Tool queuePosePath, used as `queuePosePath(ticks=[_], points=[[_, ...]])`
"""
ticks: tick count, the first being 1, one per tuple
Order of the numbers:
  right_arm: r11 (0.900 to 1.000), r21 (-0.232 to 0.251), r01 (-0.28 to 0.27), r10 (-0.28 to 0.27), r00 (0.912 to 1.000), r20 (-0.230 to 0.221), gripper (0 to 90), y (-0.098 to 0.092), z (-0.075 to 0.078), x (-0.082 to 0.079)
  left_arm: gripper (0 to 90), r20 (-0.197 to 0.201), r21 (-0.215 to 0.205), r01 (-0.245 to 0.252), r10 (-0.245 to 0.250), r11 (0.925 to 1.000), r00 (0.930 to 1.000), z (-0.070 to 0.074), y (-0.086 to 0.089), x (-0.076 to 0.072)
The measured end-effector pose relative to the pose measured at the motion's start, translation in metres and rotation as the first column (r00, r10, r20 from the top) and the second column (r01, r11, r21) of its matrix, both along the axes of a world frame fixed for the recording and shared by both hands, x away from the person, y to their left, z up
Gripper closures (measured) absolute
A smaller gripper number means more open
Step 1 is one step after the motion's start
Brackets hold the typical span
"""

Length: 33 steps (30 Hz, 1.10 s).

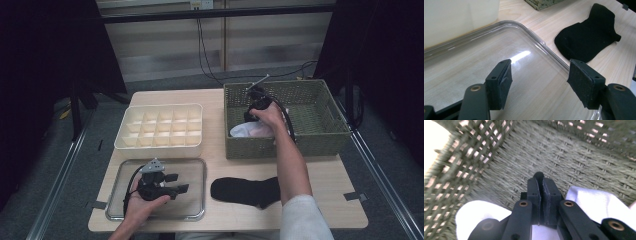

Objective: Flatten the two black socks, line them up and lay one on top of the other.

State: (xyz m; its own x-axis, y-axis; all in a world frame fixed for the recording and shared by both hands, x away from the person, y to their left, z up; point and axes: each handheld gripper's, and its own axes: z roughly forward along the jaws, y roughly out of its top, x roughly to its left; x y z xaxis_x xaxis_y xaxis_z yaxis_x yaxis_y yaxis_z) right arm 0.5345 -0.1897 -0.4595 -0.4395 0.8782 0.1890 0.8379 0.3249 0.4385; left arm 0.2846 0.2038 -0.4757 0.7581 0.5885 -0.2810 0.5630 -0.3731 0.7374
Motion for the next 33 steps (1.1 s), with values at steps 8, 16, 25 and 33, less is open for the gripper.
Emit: queuePosePath(ticks=[8, 16, 25, 33], points=[[0.992, 0.126, 0.026, -0.038, 0.9945, 0.098, 84.8, -0.009, 0.015, -0.006, 35.3, 0.003, 0.001, -0.003, 0.003, 1.0, 1.0, 0.0, 0.0, 0.0], [0.97, 0.244, 0.027, -0.072, 0.9815, 0.177, 85.0, -0.019, 0.028, -0.016, 35.2, 0.008, -0.001, -0.003, 0.003, 1.0, 1.0, 0.001, 0.0, -0.001], [0.945, 0.328, -0.002, -0.089, 0.9614, 0.261, 85.1, -0.027, 0.047, -0.032, 35.0, 0.013, 0.006, 0.002, -0.002, 1.0, 0.9999, 0.002, -0.001, -0.001], [0.925, 0.38, -0.025, -0.114, 0.9341, 0.338, 85.1, -0.034, 0.07, -0.042, 34.9, 0.015, 0.006, -0.001, 0.001, 1.0, 0.9999, 0.001, -0.001, 0.0]])
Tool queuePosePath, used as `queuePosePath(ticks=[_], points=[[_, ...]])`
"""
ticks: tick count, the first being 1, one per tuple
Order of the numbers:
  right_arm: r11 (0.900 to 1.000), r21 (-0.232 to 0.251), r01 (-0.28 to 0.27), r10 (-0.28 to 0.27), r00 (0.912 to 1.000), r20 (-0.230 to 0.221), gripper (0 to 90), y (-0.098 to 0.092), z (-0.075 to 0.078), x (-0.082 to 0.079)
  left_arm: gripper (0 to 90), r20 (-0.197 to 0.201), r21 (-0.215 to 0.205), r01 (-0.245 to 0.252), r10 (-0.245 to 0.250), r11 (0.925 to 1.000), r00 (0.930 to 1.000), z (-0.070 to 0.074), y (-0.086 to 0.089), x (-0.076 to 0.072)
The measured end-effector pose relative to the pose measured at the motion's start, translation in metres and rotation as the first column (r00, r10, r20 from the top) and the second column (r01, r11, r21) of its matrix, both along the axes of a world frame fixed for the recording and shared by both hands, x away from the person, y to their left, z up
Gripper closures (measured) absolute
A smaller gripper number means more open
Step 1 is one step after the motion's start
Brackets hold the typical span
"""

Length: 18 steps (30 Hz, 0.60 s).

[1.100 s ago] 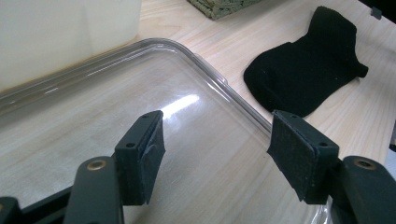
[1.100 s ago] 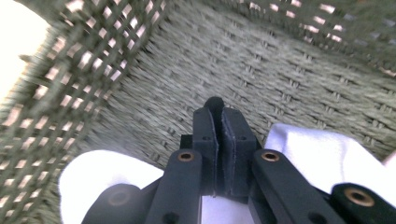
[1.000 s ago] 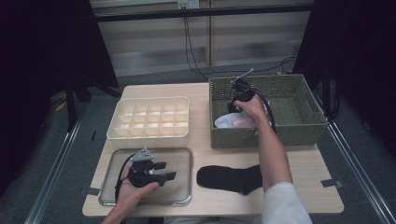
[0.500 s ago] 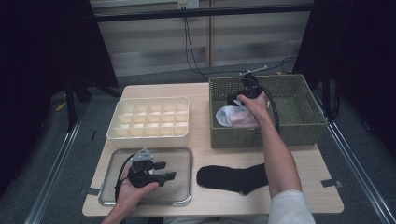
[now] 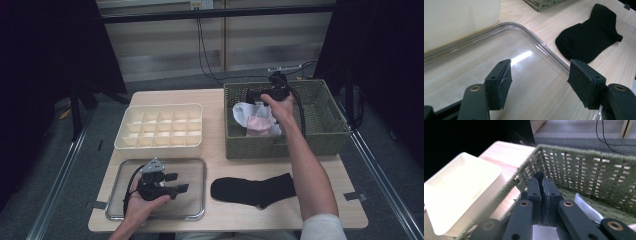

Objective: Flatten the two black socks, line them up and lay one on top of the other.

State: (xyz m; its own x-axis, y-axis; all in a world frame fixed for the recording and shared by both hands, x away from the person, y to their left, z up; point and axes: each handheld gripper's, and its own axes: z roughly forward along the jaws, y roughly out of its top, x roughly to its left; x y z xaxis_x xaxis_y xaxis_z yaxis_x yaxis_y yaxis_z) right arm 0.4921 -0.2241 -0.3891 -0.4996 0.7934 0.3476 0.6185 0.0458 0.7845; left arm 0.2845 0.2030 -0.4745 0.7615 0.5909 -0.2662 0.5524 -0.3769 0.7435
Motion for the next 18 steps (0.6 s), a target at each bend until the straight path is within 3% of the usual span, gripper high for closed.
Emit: queuePosePath(ticks=[13, 18], points=[[0.999, 0.036, 0.018, -0.021, 0.996, 0.087, 85.2, -0.01, 0.035, -0.012, 34.7, 0.001, 0.001, -0.001, 0.001, 1.0, 1.0, 0.0, -0.001, 0.001], [0.997, 0.074, 0.009, -0.018, 0.9924, 0.122, 85.2, -0.01, 0.048, -0.015, 34.6, 0.002, 0.003, -0.001, 0.001, 1.0, 1.0, 0.001, 0.0, 0.001]])
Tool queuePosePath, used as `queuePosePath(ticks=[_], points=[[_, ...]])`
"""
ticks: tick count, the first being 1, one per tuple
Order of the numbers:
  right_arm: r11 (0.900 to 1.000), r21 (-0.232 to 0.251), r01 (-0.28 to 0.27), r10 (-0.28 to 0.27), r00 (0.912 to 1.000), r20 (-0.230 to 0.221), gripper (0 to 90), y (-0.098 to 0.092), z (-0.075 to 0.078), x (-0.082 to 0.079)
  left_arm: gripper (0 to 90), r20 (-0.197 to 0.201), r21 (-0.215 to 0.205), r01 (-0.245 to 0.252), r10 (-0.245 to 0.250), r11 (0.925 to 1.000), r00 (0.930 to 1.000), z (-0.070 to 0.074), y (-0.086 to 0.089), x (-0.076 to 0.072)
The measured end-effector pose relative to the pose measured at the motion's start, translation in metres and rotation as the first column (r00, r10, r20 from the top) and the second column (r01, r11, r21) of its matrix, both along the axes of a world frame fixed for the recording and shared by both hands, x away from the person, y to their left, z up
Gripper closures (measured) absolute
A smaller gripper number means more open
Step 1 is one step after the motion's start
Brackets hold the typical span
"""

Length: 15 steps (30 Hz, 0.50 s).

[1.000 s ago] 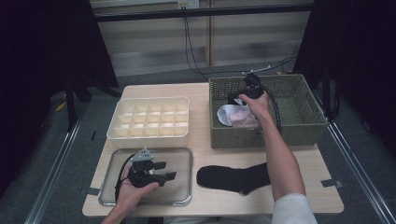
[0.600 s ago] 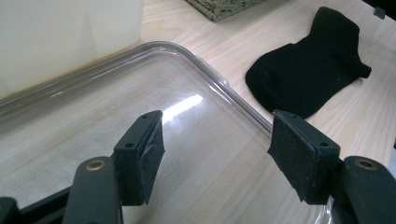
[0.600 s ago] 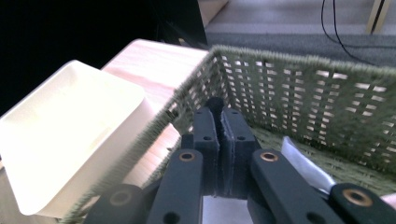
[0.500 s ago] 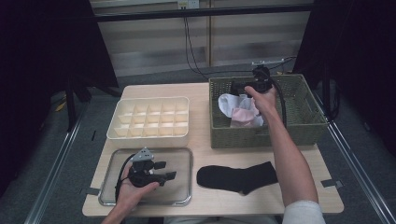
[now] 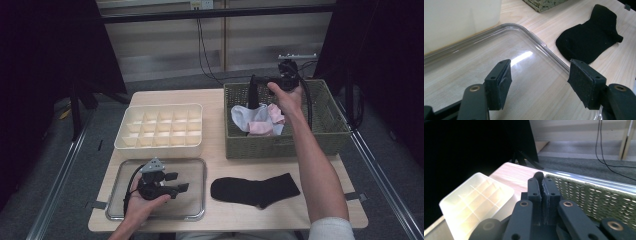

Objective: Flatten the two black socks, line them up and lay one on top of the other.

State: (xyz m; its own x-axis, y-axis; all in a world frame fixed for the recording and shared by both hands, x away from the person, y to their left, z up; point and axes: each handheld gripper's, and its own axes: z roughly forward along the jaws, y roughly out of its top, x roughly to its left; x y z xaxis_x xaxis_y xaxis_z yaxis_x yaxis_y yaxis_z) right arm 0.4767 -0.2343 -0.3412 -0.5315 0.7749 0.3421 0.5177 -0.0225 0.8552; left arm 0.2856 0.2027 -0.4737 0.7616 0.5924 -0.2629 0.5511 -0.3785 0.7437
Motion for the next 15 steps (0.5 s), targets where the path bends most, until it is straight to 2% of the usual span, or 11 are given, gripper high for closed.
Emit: queuePosePath(ticks=[4, 9, 15], points=[[1.0, 0.01, -0.006, 0.006, 0.9999, 0.009, 85.2, 0.001, 0.003, -0.004, 34.5, -0.003, -0.002, -0.001, 0.001, 1.0, 1.0, 0.0, 0.0, 0.0], [0.999, 0.049, -0.008, 0.007, 0.9995, 0.031, 85.3, 0.0, 0.01, -0.006, 34.2, -0.002, -0.005, -0.002, 0.002, 1.0, 1.0, 0.0, 0.0, 0.001], [0.999, 0.047, -0.015, 0.013, 0.9982, 0.058, 85.3, 0.004, 0.024, -0.009, 31.8, 0.01, -0.019, 0.0, 0.0, 0.9998, 0.9999, 0.001, 0.0, 0.002]])
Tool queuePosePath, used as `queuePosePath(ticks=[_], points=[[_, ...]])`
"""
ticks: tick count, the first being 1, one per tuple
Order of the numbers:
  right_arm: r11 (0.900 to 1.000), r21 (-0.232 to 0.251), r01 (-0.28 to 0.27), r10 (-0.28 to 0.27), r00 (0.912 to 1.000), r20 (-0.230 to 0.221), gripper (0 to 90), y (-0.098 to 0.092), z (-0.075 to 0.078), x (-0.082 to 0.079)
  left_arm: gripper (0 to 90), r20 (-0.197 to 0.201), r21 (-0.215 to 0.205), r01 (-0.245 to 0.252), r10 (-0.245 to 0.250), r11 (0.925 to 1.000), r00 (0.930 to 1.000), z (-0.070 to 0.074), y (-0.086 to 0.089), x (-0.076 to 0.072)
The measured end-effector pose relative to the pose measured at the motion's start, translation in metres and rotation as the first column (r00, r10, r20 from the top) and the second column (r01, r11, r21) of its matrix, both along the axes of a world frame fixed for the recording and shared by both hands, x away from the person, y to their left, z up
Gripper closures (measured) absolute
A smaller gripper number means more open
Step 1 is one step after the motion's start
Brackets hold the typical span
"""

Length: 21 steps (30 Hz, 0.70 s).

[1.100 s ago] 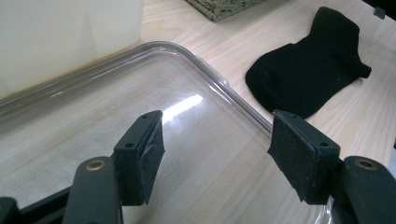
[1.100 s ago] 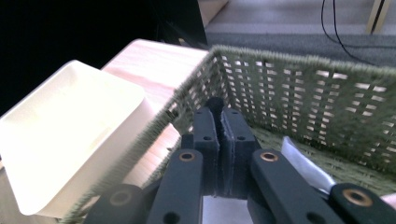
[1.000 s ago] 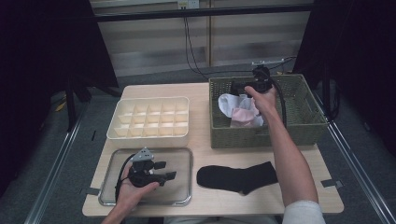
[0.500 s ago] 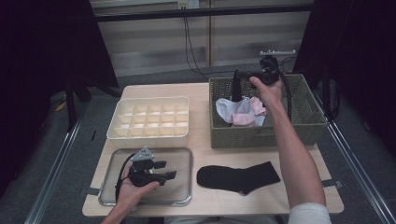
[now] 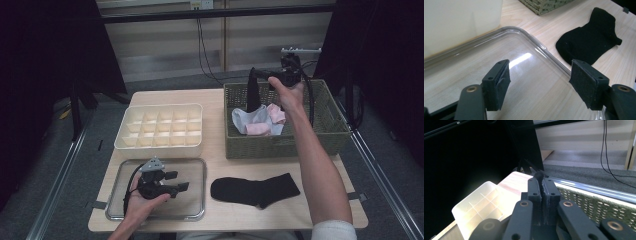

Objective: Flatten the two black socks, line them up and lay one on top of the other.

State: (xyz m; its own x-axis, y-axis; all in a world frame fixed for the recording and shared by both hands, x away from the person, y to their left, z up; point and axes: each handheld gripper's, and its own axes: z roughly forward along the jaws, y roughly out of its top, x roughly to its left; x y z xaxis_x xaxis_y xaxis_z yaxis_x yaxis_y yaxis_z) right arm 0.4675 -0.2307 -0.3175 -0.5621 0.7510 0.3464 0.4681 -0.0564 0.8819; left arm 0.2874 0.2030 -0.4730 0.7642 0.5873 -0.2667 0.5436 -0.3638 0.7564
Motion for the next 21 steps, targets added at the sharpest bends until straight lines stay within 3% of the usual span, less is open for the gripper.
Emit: queuePosePath(ticks=[13, 21], points=[[1.0, 0.014, 0.0, -0.001, 0.9981, 0.061, 85.3, -0.001, 0.028, -0.019, 22.6, 0.005, -0.036, 0.051, -0.051, 0.998, 0.9987, 0.003, -0.003, -0.003], [1.0, 0.017, 0.008, -0.01, 0.9951, 0.098, 85.3, -0.004, 0.045, -0.028, 22.7, 0.016, -0.028, 0.036, -0.036, 0.999, 0.9992, 0.003, -0.004, -0.005]])
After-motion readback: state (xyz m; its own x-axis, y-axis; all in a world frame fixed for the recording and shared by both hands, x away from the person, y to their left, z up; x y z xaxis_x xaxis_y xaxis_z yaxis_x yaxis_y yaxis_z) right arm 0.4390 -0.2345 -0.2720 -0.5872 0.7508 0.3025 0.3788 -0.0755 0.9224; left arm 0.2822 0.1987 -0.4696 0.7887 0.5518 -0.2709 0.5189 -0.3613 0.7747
